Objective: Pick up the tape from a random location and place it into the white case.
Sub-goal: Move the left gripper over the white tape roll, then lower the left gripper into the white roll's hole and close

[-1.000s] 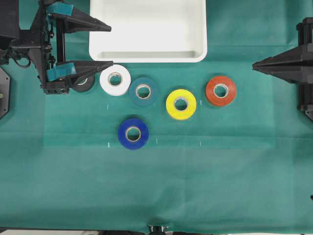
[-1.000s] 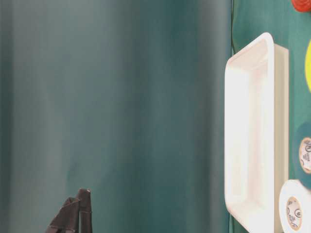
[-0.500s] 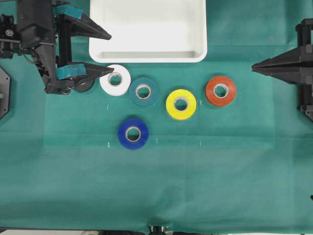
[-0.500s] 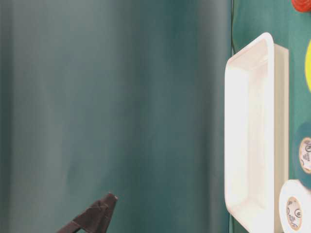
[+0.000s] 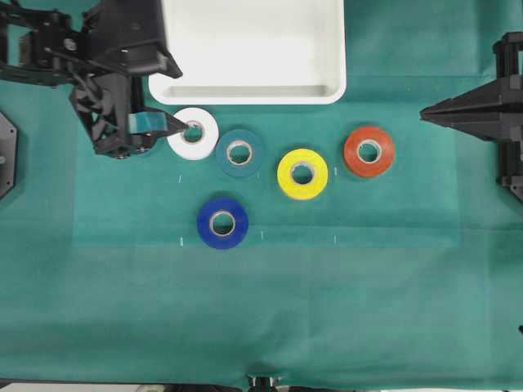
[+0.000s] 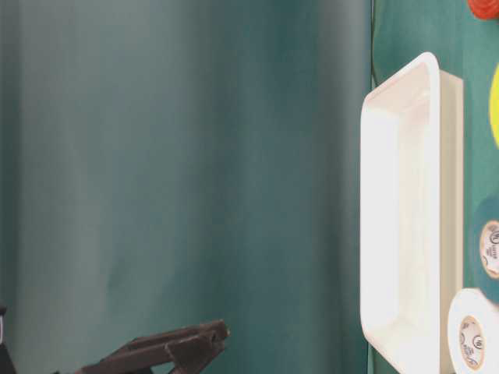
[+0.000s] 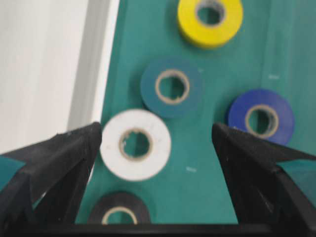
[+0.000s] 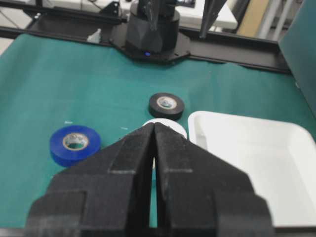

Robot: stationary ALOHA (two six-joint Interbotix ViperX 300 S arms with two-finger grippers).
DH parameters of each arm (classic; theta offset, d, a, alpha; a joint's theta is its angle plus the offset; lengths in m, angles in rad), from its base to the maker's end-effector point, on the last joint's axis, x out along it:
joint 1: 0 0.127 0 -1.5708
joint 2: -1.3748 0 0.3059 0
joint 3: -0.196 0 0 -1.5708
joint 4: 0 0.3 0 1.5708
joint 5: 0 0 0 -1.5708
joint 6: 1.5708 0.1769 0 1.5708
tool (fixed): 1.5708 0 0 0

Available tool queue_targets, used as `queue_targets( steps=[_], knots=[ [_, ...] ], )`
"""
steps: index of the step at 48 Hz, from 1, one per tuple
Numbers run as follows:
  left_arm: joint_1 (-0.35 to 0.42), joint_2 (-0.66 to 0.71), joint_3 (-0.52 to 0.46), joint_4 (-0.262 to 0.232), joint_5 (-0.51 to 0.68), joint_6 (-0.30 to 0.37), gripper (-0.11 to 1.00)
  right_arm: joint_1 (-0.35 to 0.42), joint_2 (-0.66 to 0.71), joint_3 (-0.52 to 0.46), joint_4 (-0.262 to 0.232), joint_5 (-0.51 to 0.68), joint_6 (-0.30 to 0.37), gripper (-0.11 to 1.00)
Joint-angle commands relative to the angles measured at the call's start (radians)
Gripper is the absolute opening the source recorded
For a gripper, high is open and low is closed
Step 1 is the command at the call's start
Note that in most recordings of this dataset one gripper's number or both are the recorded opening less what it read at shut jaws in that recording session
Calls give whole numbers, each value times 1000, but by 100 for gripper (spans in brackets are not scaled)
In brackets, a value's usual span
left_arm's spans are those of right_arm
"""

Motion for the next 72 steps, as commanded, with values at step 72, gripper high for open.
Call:
queue_targets(
  steps=[72],
  knots=[
    [-23, 109, 150, 0, -229, -6, 99, 0, 8, -32, 0, 32, 2, 0]
  ],
)
